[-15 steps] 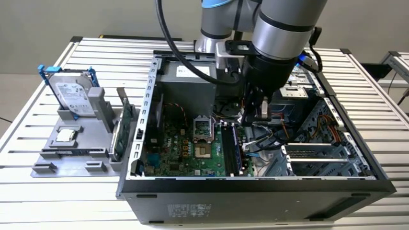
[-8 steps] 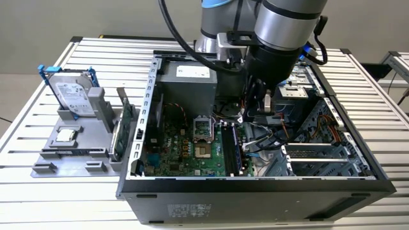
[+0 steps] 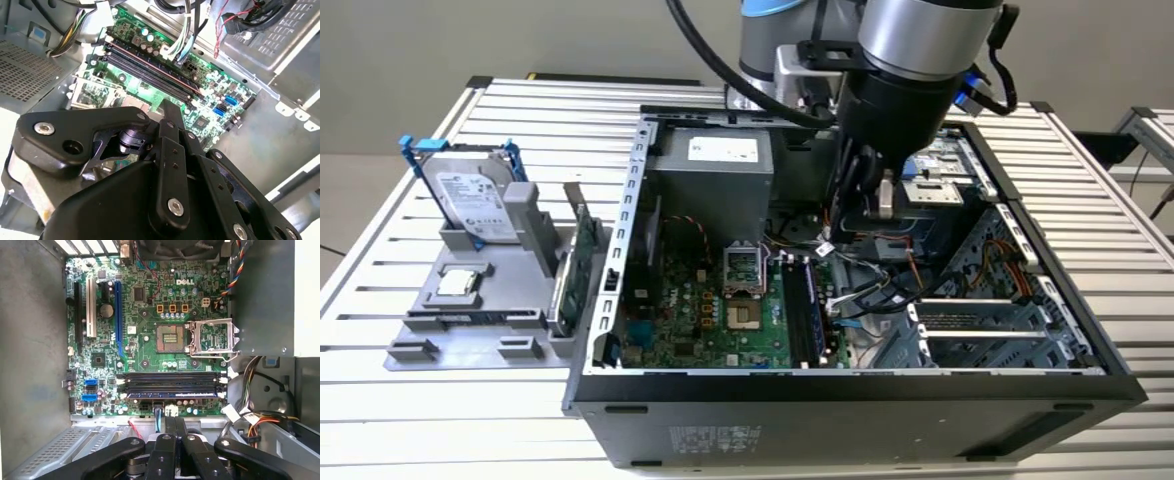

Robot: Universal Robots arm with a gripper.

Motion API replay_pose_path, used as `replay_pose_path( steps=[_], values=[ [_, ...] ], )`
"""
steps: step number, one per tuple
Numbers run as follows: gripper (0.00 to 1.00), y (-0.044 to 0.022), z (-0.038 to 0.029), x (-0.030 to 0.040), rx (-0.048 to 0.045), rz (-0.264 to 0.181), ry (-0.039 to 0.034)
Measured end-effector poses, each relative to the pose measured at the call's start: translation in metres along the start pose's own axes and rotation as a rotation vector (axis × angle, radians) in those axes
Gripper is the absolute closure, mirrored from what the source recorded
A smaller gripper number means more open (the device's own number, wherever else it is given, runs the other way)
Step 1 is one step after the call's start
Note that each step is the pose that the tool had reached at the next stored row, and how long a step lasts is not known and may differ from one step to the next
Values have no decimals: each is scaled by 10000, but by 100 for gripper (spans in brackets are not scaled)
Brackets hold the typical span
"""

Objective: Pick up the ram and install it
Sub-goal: 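Press down the ram until it locks into place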

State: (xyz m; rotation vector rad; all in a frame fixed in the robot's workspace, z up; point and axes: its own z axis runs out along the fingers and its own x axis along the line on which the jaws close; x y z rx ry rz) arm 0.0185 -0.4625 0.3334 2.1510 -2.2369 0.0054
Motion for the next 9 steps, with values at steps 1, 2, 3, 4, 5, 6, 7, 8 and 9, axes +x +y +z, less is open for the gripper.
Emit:
replay_pose_path(
  steps=[1, 2, 3, 4, 5, 6, 7, 8, 9],
  values=[
    [100, 0, -18, 0, 0, 0, -1],
    [100, 1, -36, 1, 0, 0, -1],
    [100, 1, -47, 1, 0, 0, 0],
    [100, 1, -48, 1, 0, 0, -1],
    [100, 1, -47, 1, 1, 0, -2],
    [100, 1, -48, 1, -2, 0, -1],
    [100, 1, -48, 1, -3, 0, -1],
    [100, 1, -48, 1, -4, 0, 0],
    [100, 1, -48, 1, -4, 0, -1]
  ],
)
